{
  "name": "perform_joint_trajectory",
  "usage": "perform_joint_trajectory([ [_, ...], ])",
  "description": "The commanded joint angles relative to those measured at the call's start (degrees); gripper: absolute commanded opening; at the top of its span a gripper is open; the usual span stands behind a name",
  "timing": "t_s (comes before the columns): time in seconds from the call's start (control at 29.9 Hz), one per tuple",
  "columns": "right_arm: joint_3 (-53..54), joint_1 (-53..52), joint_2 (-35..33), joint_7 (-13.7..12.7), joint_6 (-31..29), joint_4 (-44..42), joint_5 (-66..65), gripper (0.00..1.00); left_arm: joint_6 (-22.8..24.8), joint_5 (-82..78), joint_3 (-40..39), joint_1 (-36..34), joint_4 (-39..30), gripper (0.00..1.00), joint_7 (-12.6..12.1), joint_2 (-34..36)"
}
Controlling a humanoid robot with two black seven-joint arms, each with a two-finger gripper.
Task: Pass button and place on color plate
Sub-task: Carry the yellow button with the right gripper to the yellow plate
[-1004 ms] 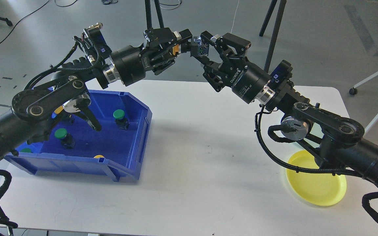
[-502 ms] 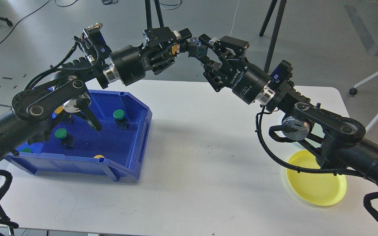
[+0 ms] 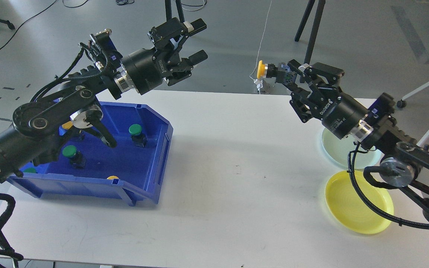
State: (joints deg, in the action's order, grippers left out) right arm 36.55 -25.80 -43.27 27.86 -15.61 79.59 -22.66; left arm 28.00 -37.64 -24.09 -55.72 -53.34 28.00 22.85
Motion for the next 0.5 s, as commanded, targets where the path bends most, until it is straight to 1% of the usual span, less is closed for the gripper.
perform_joint_trajectory([
  [0.0,3.2,12.3,-11.0,0.1,5.0,8.5,0.0,0.01,0.0,0.0,0.0,0.0,0.1,0.95,0.0,-0.1],
  [0.1,3.3,20.2,-16.3,0.1,11.2,10.3,0.0,0.01,0.0,0.0,0.0,0.0,0.1,0.95,0.0,0.0],
  [0.2,3.0,26.1,-18.4,0.1,16.7,10.2,0.0,0.01,0.0,0.0,0.0,0.0,0.1,0.95,0.0,0.0],
  [0.33,2.5,30.9,-19.2,0.1,24.0,9.8,-0.2,0.02,0.0,0.7,0.0,0.0,0.1,0.95,0.0,-0.2],
  [0.4,1.8,32.1,-19.1,0.1,26.1,9.6,-0.5,0.02,0.0,1.6,0.1,0.0,0.1,0.95,0.0,-0.1],
  [0.47,0.1,32.3,-18.8,0.1,27.0,8.7,-0.5,0.03,0.0,1.6,0.4,-0.4,0.2,0.95,0.0,0.3],
])
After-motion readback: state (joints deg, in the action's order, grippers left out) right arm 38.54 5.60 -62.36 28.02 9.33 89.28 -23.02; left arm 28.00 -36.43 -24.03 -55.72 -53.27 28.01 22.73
